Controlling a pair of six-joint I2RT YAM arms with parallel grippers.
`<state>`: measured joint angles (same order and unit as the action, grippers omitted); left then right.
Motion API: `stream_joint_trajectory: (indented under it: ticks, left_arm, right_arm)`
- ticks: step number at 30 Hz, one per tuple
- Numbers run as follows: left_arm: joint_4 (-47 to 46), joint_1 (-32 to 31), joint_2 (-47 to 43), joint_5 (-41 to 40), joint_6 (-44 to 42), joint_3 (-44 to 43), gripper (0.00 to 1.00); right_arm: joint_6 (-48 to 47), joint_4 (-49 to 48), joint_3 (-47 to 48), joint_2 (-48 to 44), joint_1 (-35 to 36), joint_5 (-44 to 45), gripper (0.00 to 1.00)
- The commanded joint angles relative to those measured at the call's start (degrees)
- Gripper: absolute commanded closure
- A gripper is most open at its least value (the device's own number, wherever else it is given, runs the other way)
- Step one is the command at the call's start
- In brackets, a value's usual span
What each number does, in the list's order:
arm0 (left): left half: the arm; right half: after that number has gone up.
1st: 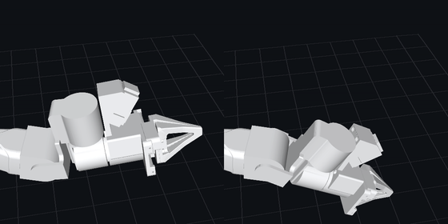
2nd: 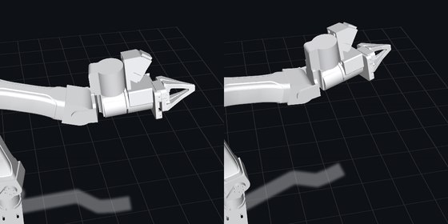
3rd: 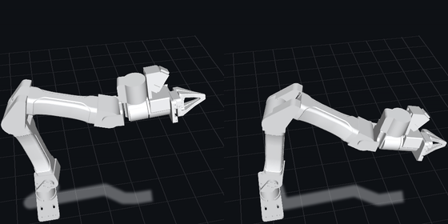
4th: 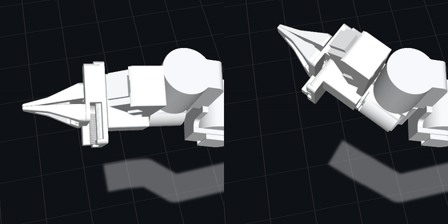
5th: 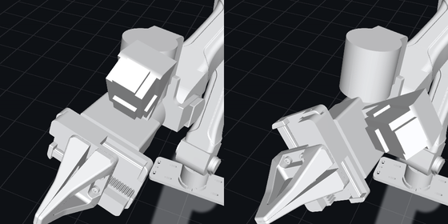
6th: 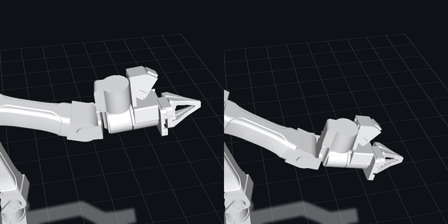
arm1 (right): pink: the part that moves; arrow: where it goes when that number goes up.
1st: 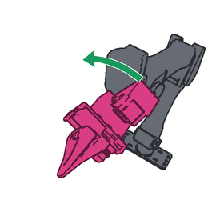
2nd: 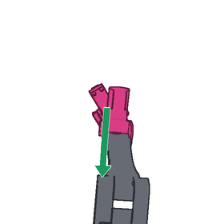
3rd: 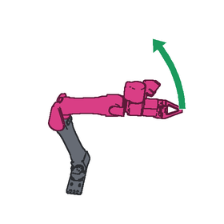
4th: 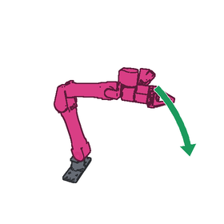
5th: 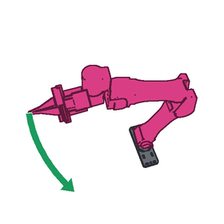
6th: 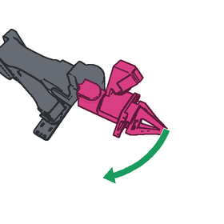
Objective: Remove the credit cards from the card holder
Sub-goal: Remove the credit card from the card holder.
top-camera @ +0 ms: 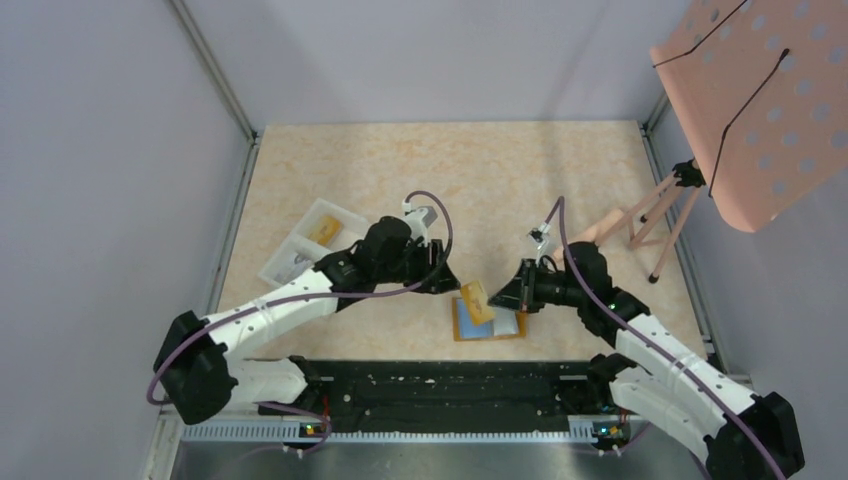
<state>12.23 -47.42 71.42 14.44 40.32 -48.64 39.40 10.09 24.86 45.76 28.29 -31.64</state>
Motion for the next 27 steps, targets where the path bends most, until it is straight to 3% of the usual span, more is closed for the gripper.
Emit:
stream_joint_trajectory:
  ticks: [1,8,19,27]
  left_arm:
    - [5.4,1.9,-4.6,5.0,-6.9,-2.4,0.51]
    - [10.1,3.6,-8.1,10.4,-10.1,-4.4,0.51]
    - [4.0,5.0,-6.0,23.7,-8.3,-3.5,0.50]
    - [3.2,5.7,-1.8,30.2,-8.8,-4.1,0.58]
  right_arm:
    - [-0.2,-13.7,0.9,1.9,-0.6,-17.4,1.00]
    - [-0.8,-16.1,0.6,2.6,-0.5,-23.1,1.00]
    - [1.2,-21.4,-1.5,3.1,-0.5,-27.8,1.00]
    - [2.6,-23.8,-2.4,3.1,-0.5,-28.7,1.00]
